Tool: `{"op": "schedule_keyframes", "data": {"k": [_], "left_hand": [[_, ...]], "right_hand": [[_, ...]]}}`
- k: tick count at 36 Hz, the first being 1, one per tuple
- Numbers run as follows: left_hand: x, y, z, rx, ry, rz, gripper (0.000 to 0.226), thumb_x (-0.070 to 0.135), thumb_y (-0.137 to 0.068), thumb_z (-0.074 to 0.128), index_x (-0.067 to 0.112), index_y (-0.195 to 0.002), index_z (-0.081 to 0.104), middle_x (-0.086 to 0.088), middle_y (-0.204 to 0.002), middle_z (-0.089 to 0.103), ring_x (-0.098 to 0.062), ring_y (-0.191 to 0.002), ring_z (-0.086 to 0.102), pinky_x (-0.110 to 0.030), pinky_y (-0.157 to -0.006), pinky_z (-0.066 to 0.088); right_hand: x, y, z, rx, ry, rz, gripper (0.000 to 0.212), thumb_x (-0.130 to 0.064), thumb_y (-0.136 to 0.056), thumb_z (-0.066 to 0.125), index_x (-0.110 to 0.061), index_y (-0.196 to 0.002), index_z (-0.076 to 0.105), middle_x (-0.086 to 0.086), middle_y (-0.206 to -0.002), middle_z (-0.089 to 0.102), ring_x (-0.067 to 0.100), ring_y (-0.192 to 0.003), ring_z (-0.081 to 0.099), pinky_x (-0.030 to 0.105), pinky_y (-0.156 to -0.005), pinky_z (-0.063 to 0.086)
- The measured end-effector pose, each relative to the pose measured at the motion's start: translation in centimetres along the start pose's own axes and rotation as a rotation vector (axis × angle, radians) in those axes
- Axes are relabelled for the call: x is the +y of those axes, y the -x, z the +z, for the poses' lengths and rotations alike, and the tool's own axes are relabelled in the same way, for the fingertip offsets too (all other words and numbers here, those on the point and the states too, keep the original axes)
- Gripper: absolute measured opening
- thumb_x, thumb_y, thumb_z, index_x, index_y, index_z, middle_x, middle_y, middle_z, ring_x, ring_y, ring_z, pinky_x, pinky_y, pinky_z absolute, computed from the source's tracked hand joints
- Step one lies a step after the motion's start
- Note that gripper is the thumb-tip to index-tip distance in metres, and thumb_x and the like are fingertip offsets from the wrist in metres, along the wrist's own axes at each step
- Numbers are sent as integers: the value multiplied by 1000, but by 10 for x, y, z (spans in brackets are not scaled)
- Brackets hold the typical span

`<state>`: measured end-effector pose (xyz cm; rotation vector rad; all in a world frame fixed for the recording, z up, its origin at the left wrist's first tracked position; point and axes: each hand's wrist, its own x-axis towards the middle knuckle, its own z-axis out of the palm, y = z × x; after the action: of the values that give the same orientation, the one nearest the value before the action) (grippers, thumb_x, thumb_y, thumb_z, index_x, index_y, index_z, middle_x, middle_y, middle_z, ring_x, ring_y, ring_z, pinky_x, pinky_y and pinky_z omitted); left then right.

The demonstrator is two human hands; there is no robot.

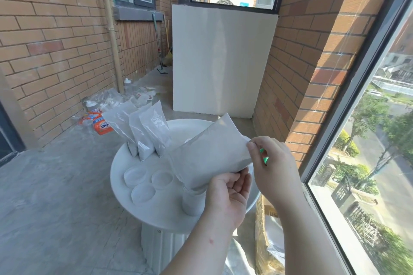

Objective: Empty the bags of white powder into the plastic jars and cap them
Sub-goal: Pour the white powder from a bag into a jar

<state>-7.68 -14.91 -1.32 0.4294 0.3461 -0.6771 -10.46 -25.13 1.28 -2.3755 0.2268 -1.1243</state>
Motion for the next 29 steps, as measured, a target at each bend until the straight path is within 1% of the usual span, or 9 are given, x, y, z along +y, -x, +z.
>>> {"op": "schedule_keyframes", "data": {"k": [4, 9, 13, 17, 26, 29], "left_hand": [[1, 2, 1, -1, 2, 9, 30, -12, -85, 43, -8, -100, 69, -17, -92, 74, -23, -82, 73, -33, -76, 57], [1, 4, 2, -10, 5, 14, 29, -12, -86, 44, -7, -98, 70, -17, -92, 74, -22, -81, 73, -33, -80, 57], [1, 4, 3, -13, 6, 20, 29, -12, -86, 44, -7, -96, 71, -16, -89, 74, -22, -79, 73, -33, -83, 56], [0, 3, 1, -11, -3, 18, 30, -11, -86, 44, -7, -101, 70, -16, -91, 74, -22, -80, 73, -33, -83, 56], [0, 3, 1, -8, -5, 16, 27, -12, -86, 43, -7, -96, 68, -15, -85, 72, -22, -73, 74, -34, -83, 56], [1, 3, 1, 0, -7, 12, 26, -13, -86, 43, -7, -94, 67, -15, -82, 71, -22, -71, 73, -35, -83, 56]], "right_hand": [[0, 1, -4, -20, -8, 29, 12, -24, -99, 60, -19, -91, 69, -12, -85, 62, 16, -83, 55, 32, -72, 43], [0, 3, -10, -68, -18, 79, 11, -30, -96, 63, -24, -91, 71, -21, -89, 60, 12, -88, 57, 24, -74, 41], [1, 3, -11, -93, -28, 97, 11, -29, -96, 63, -25, -90, 71, -19, -90, 60, 12, -90, 57, 28, -76, 42], [2, 3, -9, -70, 0, 69, 12, -26, -96, 63, -21, -88, 69, -12, -88, 62, 13, -86, 56, 28, -72, 40], [-2, 2, -3, 23, -2, -27, 10, -16, -96, 66, -15, -86, 68, -6, -84, 62, 17, -79, 58, 40, -69, 50], [-3, 2, -3, 36, 4, -32, 10, -16, -96, 66, -15, -86, 68, -6, -84, 62, 18, -79, 58, 40, -68, 50]]}}
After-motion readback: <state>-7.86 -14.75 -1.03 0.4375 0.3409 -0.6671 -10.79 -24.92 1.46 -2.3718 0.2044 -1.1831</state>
